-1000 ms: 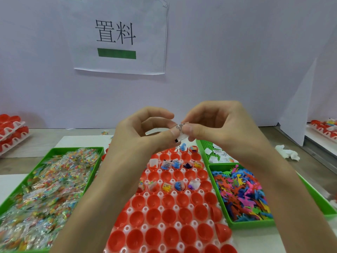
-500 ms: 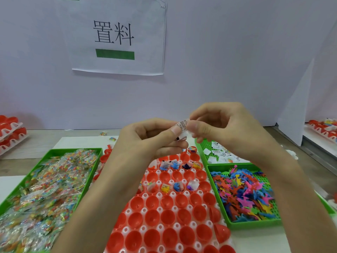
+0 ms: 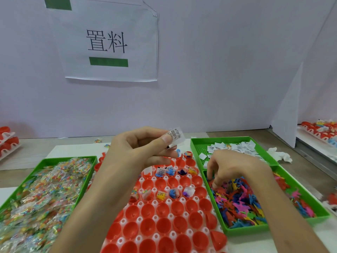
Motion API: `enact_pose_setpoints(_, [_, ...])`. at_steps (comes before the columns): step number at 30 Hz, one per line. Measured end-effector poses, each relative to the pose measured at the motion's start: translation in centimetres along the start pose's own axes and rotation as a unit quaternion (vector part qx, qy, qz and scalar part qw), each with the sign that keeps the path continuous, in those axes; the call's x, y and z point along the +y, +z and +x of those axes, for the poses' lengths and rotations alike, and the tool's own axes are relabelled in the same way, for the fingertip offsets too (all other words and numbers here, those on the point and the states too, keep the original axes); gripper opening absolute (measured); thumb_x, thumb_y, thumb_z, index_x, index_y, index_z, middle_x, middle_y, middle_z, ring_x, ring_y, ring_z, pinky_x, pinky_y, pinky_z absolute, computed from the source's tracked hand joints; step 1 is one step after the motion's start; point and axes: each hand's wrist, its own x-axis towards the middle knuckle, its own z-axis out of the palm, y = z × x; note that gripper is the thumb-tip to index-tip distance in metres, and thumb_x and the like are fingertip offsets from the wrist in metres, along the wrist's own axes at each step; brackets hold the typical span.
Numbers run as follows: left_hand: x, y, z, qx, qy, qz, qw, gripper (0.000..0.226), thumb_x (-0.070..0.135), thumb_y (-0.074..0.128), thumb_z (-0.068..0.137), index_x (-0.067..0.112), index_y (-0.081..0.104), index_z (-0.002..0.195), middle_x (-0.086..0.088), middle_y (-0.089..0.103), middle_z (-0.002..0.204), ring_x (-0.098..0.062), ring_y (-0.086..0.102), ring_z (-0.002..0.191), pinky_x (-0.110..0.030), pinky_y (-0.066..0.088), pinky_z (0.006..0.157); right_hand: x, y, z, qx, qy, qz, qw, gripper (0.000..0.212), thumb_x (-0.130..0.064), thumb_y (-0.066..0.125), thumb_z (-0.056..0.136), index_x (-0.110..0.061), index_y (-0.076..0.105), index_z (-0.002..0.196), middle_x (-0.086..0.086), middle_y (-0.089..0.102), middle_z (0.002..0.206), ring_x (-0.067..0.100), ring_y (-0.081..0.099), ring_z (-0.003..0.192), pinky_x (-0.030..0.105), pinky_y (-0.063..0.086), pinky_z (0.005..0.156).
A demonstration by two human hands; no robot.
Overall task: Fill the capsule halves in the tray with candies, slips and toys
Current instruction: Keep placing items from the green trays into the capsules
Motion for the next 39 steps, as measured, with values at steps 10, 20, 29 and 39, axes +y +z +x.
enact_pose_setpoints(10, [-0.2,-0.1,0.1,-0.001,-0.008,-0.004,1.000,0.014,0.026,0.076,0.067,0.017,0.081,0.077,-0.013,0.076,0.079,-0.023,0.076,0.073,-0.019,0.057,0.062,1.3,-1.1,-0.6,0.070,-0.040,0.027,0.996,0.017,-0.024,0.074,0.089,-0.030,0.075,0.073,-0.012,0.074,0.076,0.003,0.068,0.074,0.022,0.053,0.067])
enact_pose_setpoints(20, [-0.9,0.1,0.2,0.033,0.001,-0.001,0.999,0.015,0.028,0.075,0.067,0.018,0.081,0.077,-0.013,0.077,0.078,-0.024,0.077,0.074,-0.020,0.058,0.063,-2.4,-3.7,-5.6,0.146,-0.349,0.369,0.849,0.006,-0.023,0.075,0.084,-0.018,0.077,0.086,0.003,0.075,0.078,0.014,0.069,0.069,0.021,0.055,0.067])
enact_pose_setpoints(29, [-0.9,0.5,0.0,0.031,0.008,0.013,0.999,0.026,0.032,0.076,0.067,0.013,0.080,0.083,-0.013,0.077,0.080,-0.025,0.077,0.078,-0.020,0.058,0.066,-6.4,-2.8,-7.4,0.215,-0.391,0.412,0.795,0.006,-0.018,0.075,0.082,-0.015,0.076,0.087,0.002,0.075,0.076,0.014,0.070,0.065,0.020,0.055,0.064])
enact_pose_setpoints(39, [-0.5,0.3,0.0,-0.006,-0.026,-0.050,0.998,0.028,0.030,0.076,0.068,0.011,0.081,0.089,-0.010,0.078,0.087,-0.020,0.077,0.083,-0.019,0.058,0.070,-7.0,-2.6,-7.5,0.235,-0.341,0.408,0.813,0.009,-0.015,0.075,0.084,-0.013,0.075,0.093,0.007,0.076,0.081,0.021,0.070,0.068,0.021,0.055,0.066])
